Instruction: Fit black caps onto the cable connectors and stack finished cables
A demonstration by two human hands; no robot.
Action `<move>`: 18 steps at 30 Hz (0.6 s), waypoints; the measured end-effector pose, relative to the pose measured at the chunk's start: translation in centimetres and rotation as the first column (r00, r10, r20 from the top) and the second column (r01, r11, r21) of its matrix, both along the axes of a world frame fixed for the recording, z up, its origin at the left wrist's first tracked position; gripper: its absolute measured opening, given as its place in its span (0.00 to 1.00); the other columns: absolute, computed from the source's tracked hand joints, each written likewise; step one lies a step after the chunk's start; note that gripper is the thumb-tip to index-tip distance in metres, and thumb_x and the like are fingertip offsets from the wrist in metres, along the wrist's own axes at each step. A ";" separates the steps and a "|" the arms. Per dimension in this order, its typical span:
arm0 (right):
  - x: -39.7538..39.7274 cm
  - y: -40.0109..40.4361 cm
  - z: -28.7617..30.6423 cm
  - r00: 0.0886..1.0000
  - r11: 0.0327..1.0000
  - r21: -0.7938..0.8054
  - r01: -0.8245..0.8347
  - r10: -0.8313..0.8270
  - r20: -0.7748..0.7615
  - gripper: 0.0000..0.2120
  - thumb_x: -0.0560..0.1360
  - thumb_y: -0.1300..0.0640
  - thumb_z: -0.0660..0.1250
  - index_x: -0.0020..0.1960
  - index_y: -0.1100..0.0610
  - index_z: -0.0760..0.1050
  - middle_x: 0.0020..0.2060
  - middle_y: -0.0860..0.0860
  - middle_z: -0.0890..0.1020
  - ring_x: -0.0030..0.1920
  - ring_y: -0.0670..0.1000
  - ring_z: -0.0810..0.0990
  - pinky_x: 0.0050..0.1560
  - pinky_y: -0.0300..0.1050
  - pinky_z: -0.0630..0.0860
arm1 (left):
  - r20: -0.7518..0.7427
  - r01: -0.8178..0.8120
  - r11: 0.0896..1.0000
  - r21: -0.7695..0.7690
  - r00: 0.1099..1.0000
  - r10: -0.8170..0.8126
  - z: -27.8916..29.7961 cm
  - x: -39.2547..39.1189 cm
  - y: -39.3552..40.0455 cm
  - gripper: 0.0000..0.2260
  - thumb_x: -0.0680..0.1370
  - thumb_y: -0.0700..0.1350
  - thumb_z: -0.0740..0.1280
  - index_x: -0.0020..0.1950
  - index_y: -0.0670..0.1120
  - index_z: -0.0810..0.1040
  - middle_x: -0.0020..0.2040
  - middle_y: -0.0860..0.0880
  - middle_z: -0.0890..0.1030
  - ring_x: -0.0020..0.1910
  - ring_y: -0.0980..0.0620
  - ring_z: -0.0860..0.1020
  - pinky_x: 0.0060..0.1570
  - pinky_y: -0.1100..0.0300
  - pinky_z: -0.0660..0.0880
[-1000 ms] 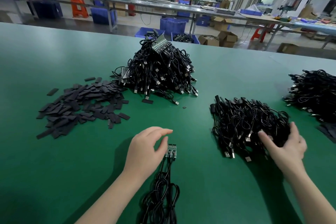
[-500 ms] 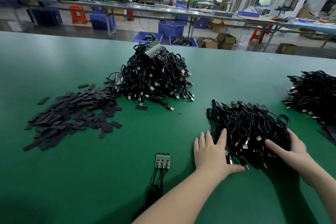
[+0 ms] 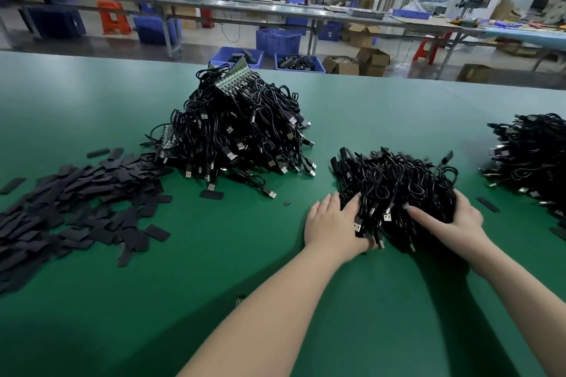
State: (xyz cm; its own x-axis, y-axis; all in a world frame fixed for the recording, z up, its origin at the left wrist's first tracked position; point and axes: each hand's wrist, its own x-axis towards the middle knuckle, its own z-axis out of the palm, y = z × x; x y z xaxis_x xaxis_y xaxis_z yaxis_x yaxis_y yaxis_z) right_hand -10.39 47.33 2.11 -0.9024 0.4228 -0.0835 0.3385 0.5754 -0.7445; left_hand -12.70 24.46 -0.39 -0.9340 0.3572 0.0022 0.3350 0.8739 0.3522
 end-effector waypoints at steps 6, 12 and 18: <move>-6.6 0.0 0.3 0.999 0.999 0.011 0.034 -0.035 0.022 0.63 0.46 0.19 0.68 0.76 0.43 0.56 0.73 0.56 0.61 0.75 0.62 0.57 0.75 0.64 0.58 | -0.009 -0.026 0.994 -0.109 1.000 0.025 0.8 -6.9 0.7 0.44 0.73 0.72 0.61 0.80 0.56 0.45 0.80 0.44 0.51 0.78 0.44 0.52 0.76 0.48 0.49; -11.9 0.3 0.6 0.997 0.998 0.005 0.066 -0.066 0.034 0.63 0.47 0.20 0.70 0.76 0.42 0.56 0.74 0.57 0.60 0.75 0.63 0.59 0.74 0.65 0.59 | 0.011 -0.068 0.969 -0.239 0.997 0.072 2.0 -11.2 1.9 0.43 0.74 0.72 0.58 0.80 0.55 0.42 0.80 0.43 0.52 0.74 0.41 0.56 0.70 0.48 0.55; -11.9 -0.8 -0.1 0.989 0.989 -0.017 0.145 -0.146 -0.039 0.58 0.55 0.24 0.73 0.77 0.39 0.51 0.77 0.54 0.58 0.76 0.64 0.57 0.76 0.63 0.56 | 0.032 -0.196 0.976 -0.090 0.979 0.200 2.3 -9.8 2.0 0.53 0.71 0.70 0.66 0.79 0.46 0.38 0.77 0.42 0.59 0.74 0.42 0.59 0.72 0.49 0.56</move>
